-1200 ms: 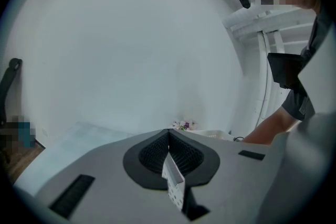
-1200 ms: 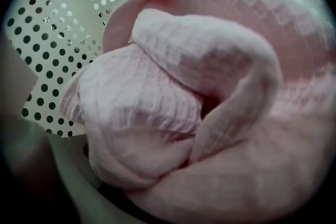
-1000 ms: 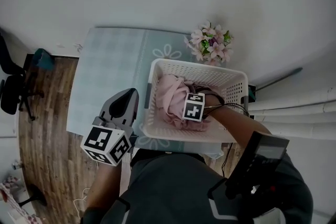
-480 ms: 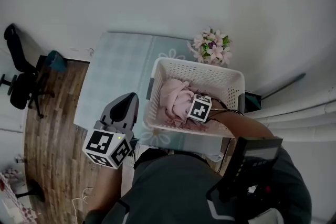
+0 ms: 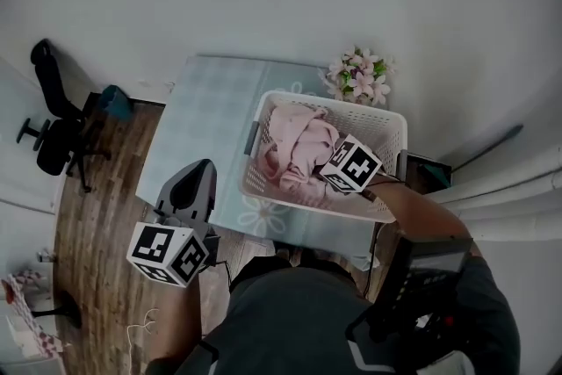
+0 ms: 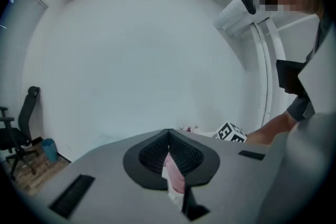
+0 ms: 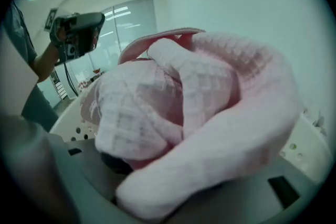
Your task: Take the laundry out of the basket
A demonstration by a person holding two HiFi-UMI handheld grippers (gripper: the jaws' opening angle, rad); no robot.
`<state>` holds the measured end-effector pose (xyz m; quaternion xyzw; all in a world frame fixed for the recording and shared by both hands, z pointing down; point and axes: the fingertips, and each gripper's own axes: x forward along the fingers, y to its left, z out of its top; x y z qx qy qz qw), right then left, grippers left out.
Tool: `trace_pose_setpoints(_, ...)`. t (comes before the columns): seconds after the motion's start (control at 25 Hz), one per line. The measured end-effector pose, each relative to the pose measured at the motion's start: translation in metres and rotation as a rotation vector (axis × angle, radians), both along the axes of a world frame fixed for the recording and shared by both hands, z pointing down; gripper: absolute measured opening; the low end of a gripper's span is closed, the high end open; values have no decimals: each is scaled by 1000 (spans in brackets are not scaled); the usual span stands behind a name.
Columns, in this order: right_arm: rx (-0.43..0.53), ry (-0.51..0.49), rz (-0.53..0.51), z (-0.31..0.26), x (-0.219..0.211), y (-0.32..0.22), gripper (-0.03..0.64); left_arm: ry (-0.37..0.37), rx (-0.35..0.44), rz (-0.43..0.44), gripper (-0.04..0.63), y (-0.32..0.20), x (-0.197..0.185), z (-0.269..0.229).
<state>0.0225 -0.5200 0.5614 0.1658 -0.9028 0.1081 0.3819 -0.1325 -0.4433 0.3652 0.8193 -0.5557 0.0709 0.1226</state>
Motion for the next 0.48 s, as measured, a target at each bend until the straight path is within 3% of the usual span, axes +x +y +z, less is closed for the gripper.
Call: trace_pose_setpoints(0.48,201,-375,90,-161,6,-5,291,3,15,-110,8,36,-30,-24)
